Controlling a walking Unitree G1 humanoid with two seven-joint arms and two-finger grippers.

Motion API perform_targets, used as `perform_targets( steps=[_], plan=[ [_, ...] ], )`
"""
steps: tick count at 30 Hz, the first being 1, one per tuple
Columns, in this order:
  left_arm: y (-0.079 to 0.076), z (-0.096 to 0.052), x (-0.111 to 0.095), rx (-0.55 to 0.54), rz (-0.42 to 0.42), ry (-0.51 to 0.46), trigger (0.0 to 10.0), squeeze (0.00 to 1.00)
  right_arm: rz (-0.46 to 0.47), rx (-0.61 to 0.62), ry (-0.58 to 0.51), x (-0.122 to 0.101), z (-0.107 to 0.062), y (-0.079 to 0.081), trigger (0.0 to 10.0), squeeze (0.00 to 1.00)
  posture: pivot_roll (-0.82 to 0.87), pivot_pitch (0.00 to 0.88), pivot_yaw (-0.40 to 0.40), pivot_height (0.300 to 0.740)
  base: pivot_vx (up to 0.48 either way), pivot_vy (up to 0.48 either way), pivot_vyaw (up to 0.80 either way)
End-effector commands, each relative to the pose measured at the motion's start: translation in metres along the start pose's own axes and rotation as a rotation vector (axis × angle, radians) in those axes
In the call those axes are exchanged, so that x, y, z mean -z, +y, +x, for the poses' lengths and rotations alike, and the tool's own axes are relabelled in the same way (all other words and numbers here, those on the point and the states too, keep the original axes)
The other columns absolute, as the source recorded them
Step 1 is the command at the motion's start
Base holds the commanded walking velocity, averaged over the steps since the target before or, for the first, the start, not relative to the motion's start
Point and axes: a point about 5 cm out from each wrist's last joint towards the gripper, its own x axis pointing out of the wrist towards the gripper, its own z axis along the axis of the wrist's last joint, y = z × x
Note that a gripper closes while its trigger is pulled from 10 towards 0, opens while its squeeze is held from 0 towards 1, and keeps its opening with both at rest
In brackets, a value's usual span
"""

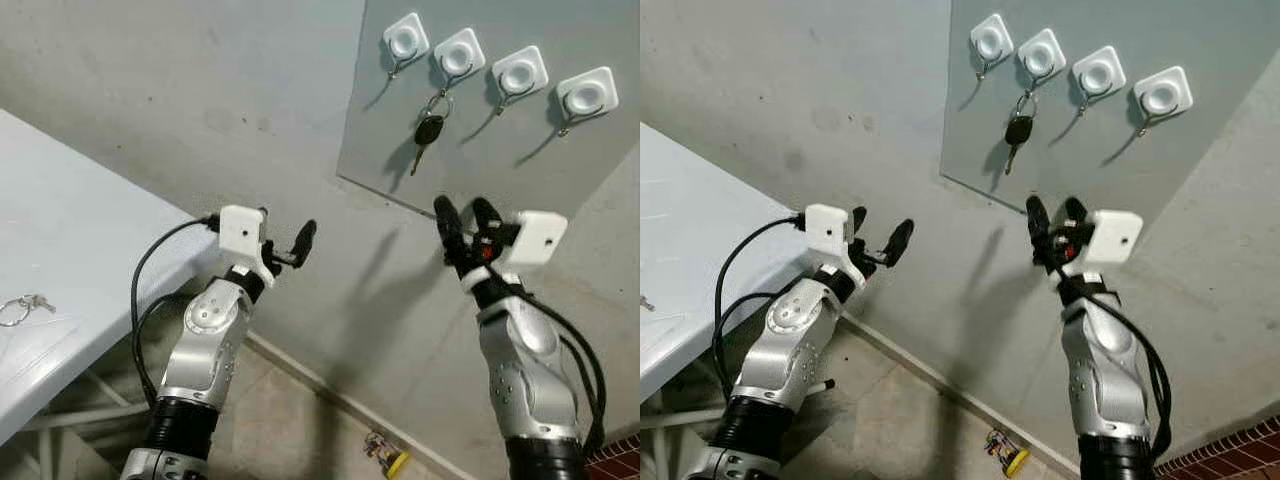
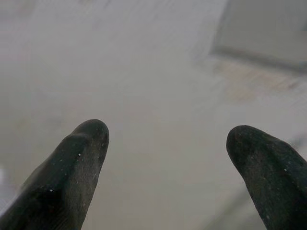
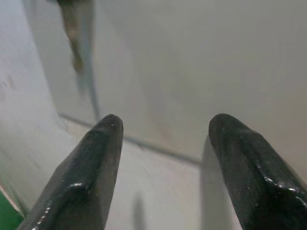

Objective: Hang keys on a hook

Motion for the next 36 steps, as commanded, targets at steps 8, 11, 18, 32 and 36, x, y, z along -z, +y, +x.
perform_targets(
  steps=[8,11,18,32,36],
  plan=[
    [0.02,-0.008,0.034,-0.117,-0.014,0.098,10.0,0.0,-0.056,0.131,0.128,0.039,-0.033,-0.031,10.0,1.0,0.05,0.064,-0.033,0.74,0.0,0.0,0.0],
    [0.024,-0.013,0.045,-0.12,-0.043,0.118,10.0,0.0,-0.076,0.169,0.168,0.052,-0.045,-0.037,10.0,0.0,0.04,0.063,-0.024,0.74,0.0,0.0,0.0],
    [0.031,-0.02,0.055,-0.146,-0.062,0.12,10.0,0.0,-0.114,0.205,0.217,0.068,-0.061,-0.043,10.0,0.0,0.02,0.064,-0.012,0.74,0.0,0.0,0.0],
    [0.026,-0.024,0.06,-0.095,-0.047,0.07,10.0,0.0,-0.205,0.245,0.232,0.079,-0.076,-0.052,10.0,0.0,0.01,0.067,-0.004,0.74,0.0,0.0,0.0],
    [0.022,-0.023,0.059,-0.082,-0.037,0.055,10.0,0.0,-0.227,0.226,0.214,0.076,-0.072,-0.05,10.0,0.0,0.02,0.067,-0.009,0.74,0.0,0.0,0.2]
  ],
)
